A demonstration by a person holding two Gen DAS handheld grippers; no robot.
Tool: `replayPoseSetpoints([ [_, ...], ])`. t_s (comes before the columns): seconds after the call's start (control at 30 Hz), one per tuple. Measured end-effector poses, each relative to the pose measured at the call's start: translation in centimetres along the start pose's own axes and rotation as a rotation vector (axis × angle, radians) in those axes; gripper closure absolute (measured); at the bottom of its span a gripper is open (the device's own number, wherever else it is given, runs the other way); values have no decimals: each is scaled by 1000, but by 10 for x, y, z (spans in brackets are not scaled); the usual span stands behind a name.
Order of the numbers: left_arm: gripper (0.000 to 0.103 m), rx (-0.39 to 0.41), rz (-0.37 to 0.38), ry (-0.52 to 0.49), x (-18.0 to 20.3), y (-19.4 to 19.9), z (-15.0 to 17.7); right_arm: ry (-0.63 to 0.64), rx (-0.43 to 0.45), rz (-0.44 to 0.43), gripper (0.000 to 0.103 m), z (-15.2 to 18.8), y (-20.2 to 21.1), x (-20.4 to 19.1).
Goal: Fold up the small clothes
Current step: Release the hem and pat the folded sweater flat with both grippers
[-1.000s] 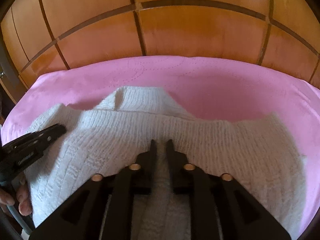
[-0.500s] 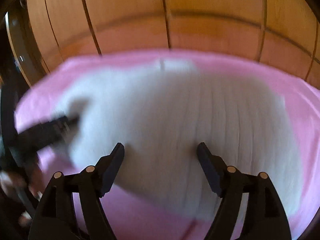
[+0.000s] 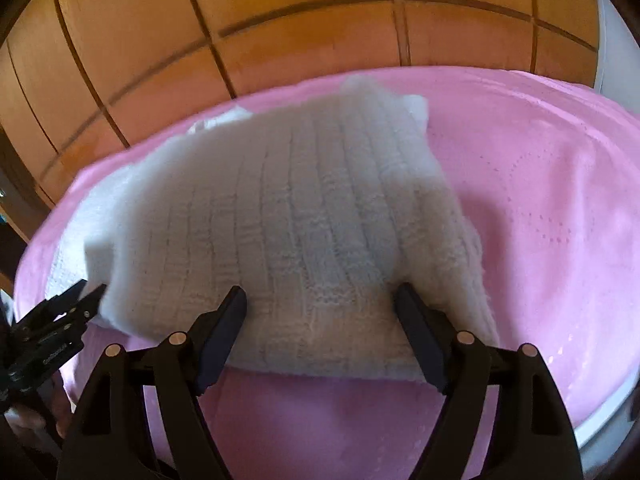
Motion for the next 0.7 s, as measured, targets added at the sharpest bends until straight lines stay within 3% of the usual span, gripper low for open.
replayPoseSetpoints([
  [0.07, 33, 11, 8, 27, -2, 7, -5, 30, 5, 32, 22, -1, -2, -5],
  [0.2, 32, 31, -15, 67, -14, 18, -9, 72, 11, 80, 18, 2, -3, -14],
  [0.37, 32, 41, -48, 85, -25, 31, -7, 51, -4, 77, 18, 0, 5, -13],
  [0.57, 32, 54, -82, 94, -43, 39, -11, 35, 52, 54, 16, -31, 14, -21],
  [0.7, 32, 72, -93, 139, -65, 47, -20, 26, 79, 91, 15, -54, 4, -15],
])
Point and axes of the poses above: each gripper's, at about its wrist camera, not at the fingertips, and y roughly against the way its jaws point, x to its right, z to its underside, the point moved 9 cm from there along -y, roughly the way its jaws point, and after that the axes turned 7 degrees about y, right-handed, at the moved point
